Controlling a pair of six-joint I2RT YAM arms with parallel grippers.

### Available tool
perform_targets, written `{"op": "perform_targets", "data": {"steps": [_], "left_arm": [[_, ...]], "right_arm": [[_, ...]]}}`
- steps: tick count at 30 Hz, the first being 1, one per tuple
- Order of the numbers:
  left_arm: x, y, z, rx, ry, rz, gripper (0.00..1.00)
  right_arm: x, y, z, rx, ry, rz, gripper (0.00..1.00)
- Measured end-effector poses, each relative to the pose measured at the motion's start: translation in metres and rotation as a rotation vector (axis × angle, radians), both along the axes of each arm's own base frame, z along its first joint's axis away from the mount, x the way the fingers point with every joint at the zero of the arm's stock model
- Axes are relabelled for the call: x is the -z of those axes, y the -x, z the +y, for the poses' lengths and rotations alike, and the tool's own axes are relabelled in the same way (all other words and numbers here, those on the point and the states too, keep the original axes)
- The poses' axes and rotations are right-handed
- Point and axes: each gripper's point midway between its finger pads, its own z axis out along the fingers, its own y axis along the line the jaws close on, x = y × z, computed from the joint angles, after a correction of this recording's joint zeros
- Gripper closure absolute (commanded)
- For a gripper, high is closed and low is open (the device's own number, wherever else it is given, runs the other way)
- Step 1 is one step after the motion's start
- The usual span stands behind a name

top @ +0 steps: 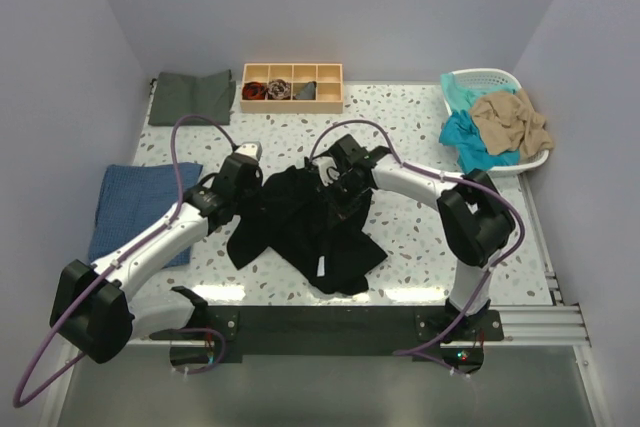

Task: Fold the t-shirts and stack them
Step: Flatten the tshirt out

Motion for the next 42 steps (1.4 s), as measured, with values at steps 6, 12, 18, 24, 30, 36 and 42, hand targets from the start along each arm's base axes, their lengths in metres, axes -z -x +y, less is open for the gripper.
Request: {"op": "perform_targets", "data": {"steps": [6,12,18,24,30,36,42], "left_arm": [[0.001,0.001,0.002,-0.002,-0.006,0.004,1.0],[-0.031,0.0,0.011,-0.031,-0.024,-0.047,1.0],[-0.137,-0.009,0.032,-0.114,0.006,-0.293,1.0],[-0.178,0.0,0.066,-0.238,-0.038,-0.397,1.0],[-0.135,0.014,0.084,-0.311,-0.141,-0.27,1.0],[-0.098,0.037,0.108,-0.385,-0.265,-0.155,1.0],[-0.133,0.035,0.123,-0.471,-0.281,-0.238,1.0]], "right_arm": [[-0.023,-0.011,-0.02,0.057,0.077,-0.132,1.0],[-0.155,-0.017,-0.062,0.237,-0.04,-0.52,1.0],[-0.235,-0.002,-0.122,0.483,-0.099,-0.755,1.0],[-0.188,0.0,-0.171,0.681,0.18,-0.692,1.0],[-0.101,0.014,-0.183,0.687,0.437,-0.494,1.0],[-0.09,0.012,-0.187,0.728,0.471,-0.498,1.0],[-0.137,-0.018,-0.181,0.797,0.371,-0.652,1.0]]}}
